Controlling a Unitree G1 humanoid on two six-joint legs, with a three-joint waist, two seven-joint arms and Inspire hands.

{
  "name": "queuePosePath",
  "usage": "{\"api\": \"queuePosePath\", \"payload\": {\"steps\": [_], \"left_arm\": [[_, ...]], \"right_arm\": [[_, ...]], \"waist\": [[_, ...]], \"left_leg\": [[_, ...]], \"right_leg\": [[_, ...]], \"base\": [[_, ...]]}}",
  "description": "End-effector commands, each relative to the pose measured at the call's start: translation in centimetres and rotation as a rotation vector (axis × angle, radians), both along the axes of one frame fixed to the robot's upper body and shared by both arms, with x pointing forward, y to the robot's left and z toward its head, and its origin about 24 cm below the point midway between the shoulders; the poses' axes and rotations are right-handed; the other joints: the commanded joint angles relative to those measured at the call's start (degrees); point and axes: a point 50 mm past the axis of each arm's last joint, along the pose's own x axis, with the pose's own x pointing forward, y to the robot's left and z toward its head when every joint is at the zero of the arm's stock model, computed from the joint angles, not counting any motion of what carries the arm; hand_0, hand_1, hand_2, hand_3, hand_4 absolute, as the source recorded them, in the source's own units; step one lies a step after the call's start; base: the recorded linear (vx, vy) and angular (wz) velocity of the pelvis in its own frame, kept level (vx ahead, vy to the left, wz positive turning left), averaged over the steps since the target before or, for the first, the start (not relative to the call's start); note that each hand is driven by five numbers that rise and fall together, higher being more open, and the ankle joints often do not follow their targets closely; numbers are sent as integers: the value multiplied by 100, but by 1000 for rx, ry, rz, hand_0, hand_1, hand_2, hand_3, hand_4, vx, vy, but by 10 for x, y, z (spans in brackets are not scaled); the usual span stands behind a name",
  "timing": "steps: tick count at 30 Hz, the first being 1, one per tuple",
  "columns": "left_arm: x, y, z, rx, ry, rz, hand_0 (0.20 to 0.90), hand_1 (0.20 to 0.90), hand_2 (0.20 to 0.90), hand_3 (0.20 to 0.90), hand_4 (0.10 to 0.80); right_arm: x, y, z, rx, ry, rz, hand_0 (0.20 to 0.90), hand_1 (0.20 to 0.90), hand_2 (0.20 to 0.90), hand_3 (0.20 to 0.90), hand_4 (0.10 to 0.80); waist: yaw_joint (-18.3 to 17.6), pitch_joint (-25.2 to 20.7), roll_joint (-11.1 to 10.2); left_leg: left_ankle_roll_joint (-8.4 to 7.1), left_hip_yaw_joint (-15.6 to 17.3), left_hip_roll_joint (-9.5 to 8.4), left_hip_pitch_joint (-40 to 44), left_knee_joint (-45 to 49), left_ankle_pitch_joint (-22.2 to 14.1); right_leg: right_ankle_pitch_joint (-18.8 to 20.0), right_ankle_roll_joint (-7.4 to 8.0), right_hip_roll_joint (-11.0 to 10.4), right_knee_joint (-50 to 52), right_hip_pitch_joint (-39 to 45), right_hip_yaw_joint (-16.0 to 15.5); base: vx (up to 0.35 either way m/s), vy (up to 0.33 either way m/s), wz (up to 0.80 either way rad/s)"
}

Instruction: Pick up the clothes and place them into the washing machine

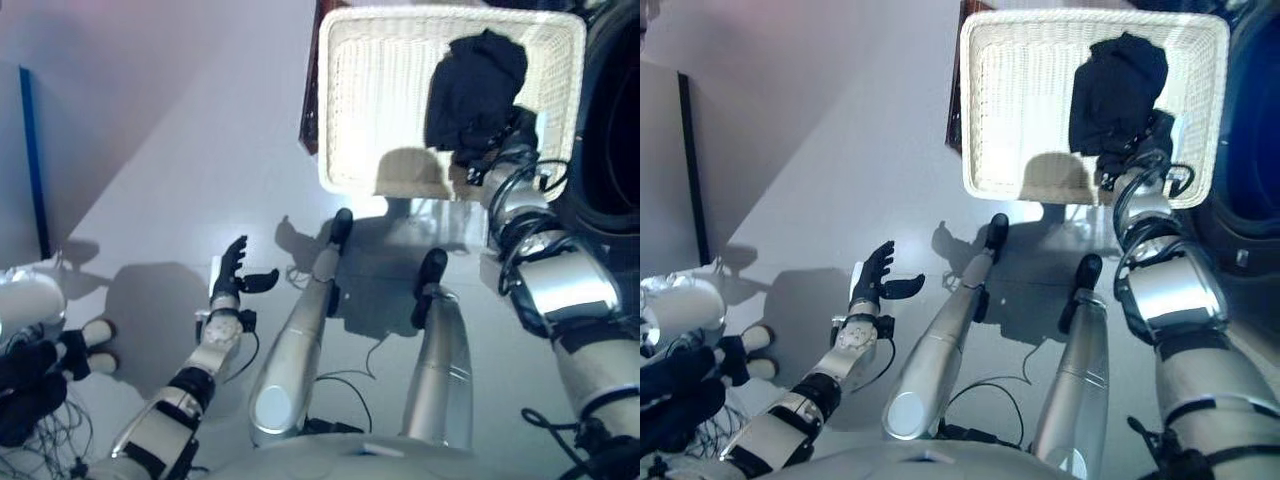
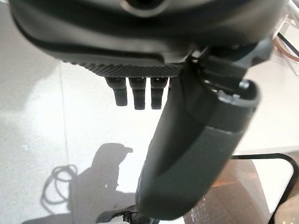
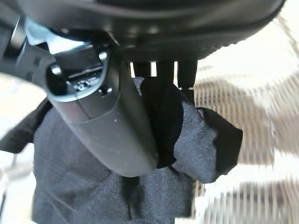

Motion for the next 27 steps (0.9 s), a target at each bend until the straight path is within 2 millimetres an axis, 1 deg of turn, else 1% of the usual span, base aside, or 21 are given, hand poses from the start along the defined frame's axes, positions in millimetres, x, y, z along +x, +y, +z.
{"api": "queuePosePath", "payload": {"steps": [1,2,4,5,6,8,11,15,16,17,19,21,22,23,25,27], "left_arm": [[-12,18,-9,16,28,74,900,900,900,900,800],[-18,18,-15,9,57,74,900,900,900,900,800],[-24,17,-21,-2,83,77,900,900,900,900,800],[-27,13,-24,-9,94,76,900,900,900,900,800],[-29,12,-26,-14,101,77,900,900,900,900,800],[-33,6,-31,-20,121,67,900,900,900,900,800],[-36,-3,-35,-39,137,55,900,900,900,900,800],[-38,-16,-38,-59,149,32,900,900,900,900,800],[-37,-18,-38,-66,147,31,900,900,900,900,800],[-36,-19,-38,-70,146,26,900,900,900,900,800],[-34,-20,-36,-75,134,24,900,900,900,900,800],[-32,-22,-34,-85,123,25,900,900,900,900,800],[-27,-21,-31,-83,107,25,900,900,900,900,800],[-24,-22,-29,-87,102,28,900,900,900,900,800],[-20,-21,-26,-84,86,23,900,900,900,900,800],[-18,-18,-24,-83,73,34,900,900,900,900,800]], "right_arm": [[1,6,61,72,-384,49,300,300,300,300,400],[-2,16,45,216,-439,67,300,300,300,300,400],[-6,21,40,285,-492,59,300,300,300,300,400],[-10,23,33,360,-536,29,300,300,300,300,400],[-13,26,30,383,-562,27,300,300,300,300,400],[-19,31,26,505,-647,-23,300,300,300,300,400],[-23,31,27,661,-747,-83,300,300,300,300,400],[-27,28,36,859,-897,-177,300,300,300,300,400],[-28,27,39,875,-918,-188,300,300,300,300,400],[-29,24,42,897,-947,-212,300,300,300,300,400],[-27,17,57,936,-994,-240,300,300,300,300,400],[-26,12,76,955,-1051,-244,300,300,300,300,400],[-27,9,88,952,-1085,-239,300,300,300,300,400],[-29,4,96,953,-1118,-248,300,300,300,300,400],[-33,-2,108,943,-1167,-258,300,300,300,300,400],[-38,-8,126,932,-1236,-250,300,300,300,300,400]], "waist": [[-144,-120,52],[-212,-166,104],[-257,-211,158],[-284,-238,209],[-302,-258,257],[-333,-304,361],[-334,-348,491],[-325,-356,622],[-318,-346,649],[-317,-335,652],[-295,-265,674],[-304,-145,648],[-295,-55,624],[-308,27,631],[-325,31,576],[-358,44,539]], "left_leg": [[10,395,-254,316,76,-570],[43,433,-261,503,17,-592],[71,469,-262,643,-27,-607],[86,480,-275,715,-51,-622],[95,491,-278,761,-63,-629],[121,513,-316,809,-76,-656],[145,542,-357,857,-98,-674],[169,579,-384,833,-106,-698],[163,595,-377,778,-94,-657],[167,601,-380,758,-44,-714],[208,634,-372,593,103,-718],[277,710,-365,339,354,-808],[286,728,-380,225,480,-868],[266,746,-362,74,569,-803],[246,735,-393,-247,884,-915],[215,765,-351,-565,1263,-1017]], "right_leg": [[668,49,86,-1179,769,-53],[672,58,80,-1279,953,-4],[670,61,71,-1338,1084,26],[668,69,51,-1380,1156,42],[666,74,41,-1384,1180,54],[657,83,18,-1399,1230,75],[648,96,-2,-1412,1254,128],[644,108,-19,-1416,1194,171],[697,106,-3,-1426,1146,184],[627,102,-5,-1369,1121,193],[656,93,33,-1217,921,210],[626,90,60,-956,654,286],[551,95,86,-767,513,317],[605,86,121,-629,341,325],[441,49,148,-319,72,316],[369,1,215,28,-263,316]], "base": [[58,55,-22],[45,57,-22],[49,61,-21],[37,60,-17],[30,63,-13],[21,75,-13],[14,67,-9],[-9,50,-2],[-28,31,-6],[-40,31,-7],[-77,46,-12],[-101,29,-12],[-130,4,-10],[-107,-27,-12],[-71,-53,-8],[-60,-57,4]]}}
